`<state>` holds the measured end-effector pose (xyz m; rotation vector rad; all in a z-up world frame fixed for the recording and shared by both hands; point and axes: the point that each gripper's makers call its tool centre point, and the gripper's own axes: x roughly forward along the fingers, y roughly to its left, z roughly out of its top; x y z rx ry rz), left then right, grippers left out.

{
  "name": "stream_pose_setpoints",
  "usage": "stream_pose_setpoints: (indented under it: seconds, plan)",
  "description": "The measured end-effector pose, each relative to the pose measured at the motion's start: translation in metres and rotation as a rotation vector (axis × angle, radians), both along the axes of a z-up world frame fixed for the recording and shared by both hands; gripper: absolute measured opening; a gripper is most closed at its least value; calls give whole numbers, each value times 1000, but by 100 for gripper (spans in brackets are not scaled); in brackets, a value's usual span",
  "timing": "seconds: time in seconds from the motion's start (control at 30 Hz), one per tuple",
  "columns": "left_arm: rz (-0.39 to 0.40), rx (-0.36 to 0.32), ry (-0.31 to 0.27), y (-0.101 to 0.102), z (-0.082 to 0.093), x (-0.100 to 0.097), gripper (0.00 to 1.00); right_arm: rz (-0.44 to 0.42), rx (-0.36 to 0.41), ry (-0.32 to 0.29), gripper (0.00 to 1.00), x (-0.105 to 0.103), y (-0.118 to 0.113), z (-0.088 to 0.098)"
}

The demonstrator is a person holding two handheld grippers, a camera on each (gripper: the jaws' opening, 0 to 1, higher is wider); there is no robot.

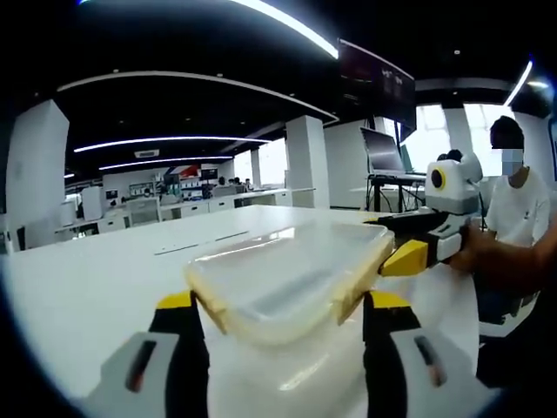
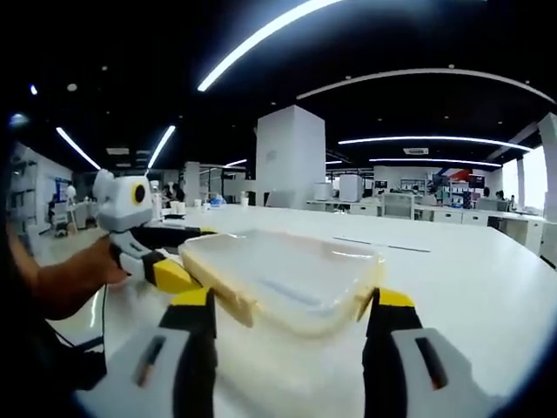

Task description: Snap each plastic latch of the storage box into its locked position after aligning the lid with the box until every specified latch is closed and the lid sits flush.

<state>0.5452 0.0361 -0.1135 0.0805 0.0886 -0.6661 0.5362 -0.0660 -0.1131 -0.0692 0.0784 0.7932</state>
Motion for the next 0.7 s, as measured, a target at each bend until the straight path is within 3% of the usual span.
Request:
stream_pose_setpoints:
  seconds: [0.27,0.37,0.4,0.47,0.57,0.63,0.7]
  plan:
    - [-2,8,-17,1,1,-2,73,4,0,-7,68,-13,4,-4]
    - [-4,12,-22,2,2,-2,74,7,-40,12,65,-12,1,-12]
    - [-5,26,-28,2,1,-2,74,14,-32,40,63,-2,-3,-14]
    - [14,140,-91,5,-6,0,74,18,-14,53,62,-2,-8,-16]
    - [12,112,-83,3,-10,-3,75,19,0,53,61,-4,-8,-16]
    - [-3,23,-53,5,-7,-7,76,20,-2,47,61,-5,-8,-16]
    - [-2,4,-56,9,-3,-9,78,26,-14,33,61,-5,-8,-16]
